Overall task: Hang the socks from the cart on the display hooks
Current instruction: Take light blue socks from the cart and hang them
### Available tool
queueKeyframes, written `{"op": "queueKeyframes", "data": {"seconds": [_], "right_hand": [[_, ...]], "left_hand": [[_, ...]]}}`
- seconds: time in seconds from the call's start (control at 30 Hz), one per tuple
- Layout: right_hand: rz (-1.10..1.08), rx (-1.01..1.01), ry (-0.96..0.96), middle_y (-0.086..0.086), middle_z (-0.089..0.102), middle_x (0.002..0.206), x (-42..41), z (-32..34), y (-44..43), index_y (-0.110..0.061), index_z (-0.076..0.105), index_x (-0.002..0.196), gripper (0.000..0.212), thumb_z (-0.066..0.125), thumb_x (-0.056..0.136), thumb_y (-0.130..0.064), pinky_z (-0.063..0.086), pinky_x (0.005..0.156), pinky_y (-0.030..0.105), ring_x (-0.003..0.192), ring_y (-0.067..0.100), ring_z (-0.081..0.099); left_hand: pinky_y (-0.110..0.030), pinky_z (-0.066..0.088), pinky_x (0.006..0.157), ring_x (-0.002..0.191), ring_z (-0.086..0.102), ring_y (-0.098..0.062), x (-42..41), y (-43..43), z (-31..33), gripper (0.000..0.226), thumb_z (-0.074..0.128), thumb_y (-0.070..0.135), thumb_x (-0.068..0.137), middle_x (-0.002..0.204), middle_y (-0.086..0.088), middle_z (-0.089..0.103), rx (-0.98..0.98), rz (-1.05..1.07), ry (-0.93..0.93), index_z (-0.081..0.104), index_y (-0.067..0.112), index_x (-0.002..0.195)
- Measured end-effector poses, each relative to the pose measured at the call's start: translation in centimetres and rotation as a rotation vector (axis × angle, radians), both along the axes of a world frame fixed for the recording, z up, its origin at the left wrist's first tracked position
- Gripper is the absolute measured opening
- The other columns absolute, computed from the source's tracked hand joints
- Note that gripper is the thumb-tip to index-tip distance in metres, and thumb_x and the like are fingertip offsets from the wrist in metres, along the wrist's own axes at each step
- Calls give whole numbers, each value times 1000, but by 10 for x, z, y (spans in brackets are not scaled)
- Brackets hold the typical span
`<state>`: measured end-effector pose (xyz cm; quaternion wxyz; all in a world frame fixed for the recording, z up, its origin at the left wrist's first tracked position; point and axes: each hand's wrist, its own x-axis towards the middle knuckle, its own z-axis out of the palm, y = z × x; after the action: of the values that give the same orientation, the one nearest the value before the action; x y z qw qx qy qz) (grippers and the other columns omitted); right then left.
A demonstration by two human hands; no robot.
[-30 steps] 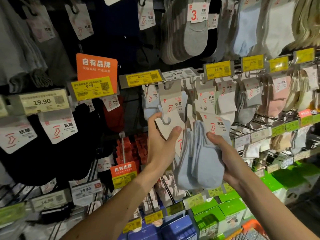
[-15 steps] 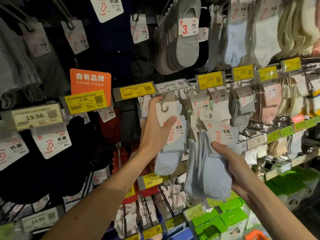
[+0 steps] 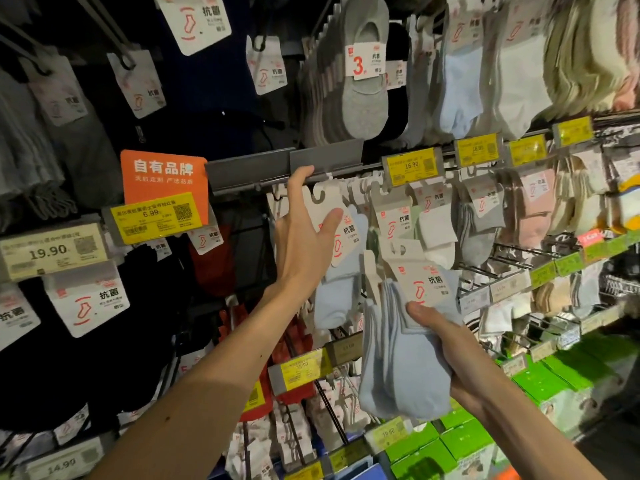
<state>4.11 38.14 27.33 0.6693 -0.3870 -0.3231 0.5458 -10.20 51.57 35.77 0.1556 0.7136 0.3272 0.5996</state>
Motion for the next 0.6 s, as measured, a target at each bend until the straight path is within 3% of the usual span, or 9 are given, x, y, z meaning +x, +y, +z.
{"op": "queueKeyframes", "data": {"seconds": [0.1,0.2,0.43,0.53,0.6], "right_hand": [[-4,20,-5,13,76,103,1,-1,1,-12,69,112,37,65,76,-18,58,60,29,81,24,75],[9,32,-4,13,76,103,2,-1,0,-14,70,112,36,65,76,-18,59,61,29,82,24,75],[8,46,-27,11,77,100,3,5,-1,-13,70,109,36,68,73,-16,59,61,29,80,23,75],[21,43,-57,15,75,106,4,6,-2,-12,71,111,38,79,73,-12,60,65,32,86,27,75],[8,39,-54,15,75,107,4,6,-2,-14,72,108,36,79,72,-13,60,67,32,87,27,74]], "left_hand": [[-39,53,69,73,63,-24,5,3,1,66,71,11,90,85,-19,69,-26,15,33,31,37,137],[-51,55,63,67,65,-27,6,5,0,71,71,10,89,79,-17,68,-45,42,60,28,39,136],[-53,53,63,64,60,-26,-1,3,-11,85,69,14,92,75,-13,62,-10,71,169,12,50,144],[-47,56,77,86,66,-25,-12,-7,-21,85,65,25,95,104,-10,68,-20,92,261,5,47,151],[-40,53,91,109,63,-23,-23,-22,-35,75,60,32,98,129,-7,62,19,122,303,11,37,154]]}}
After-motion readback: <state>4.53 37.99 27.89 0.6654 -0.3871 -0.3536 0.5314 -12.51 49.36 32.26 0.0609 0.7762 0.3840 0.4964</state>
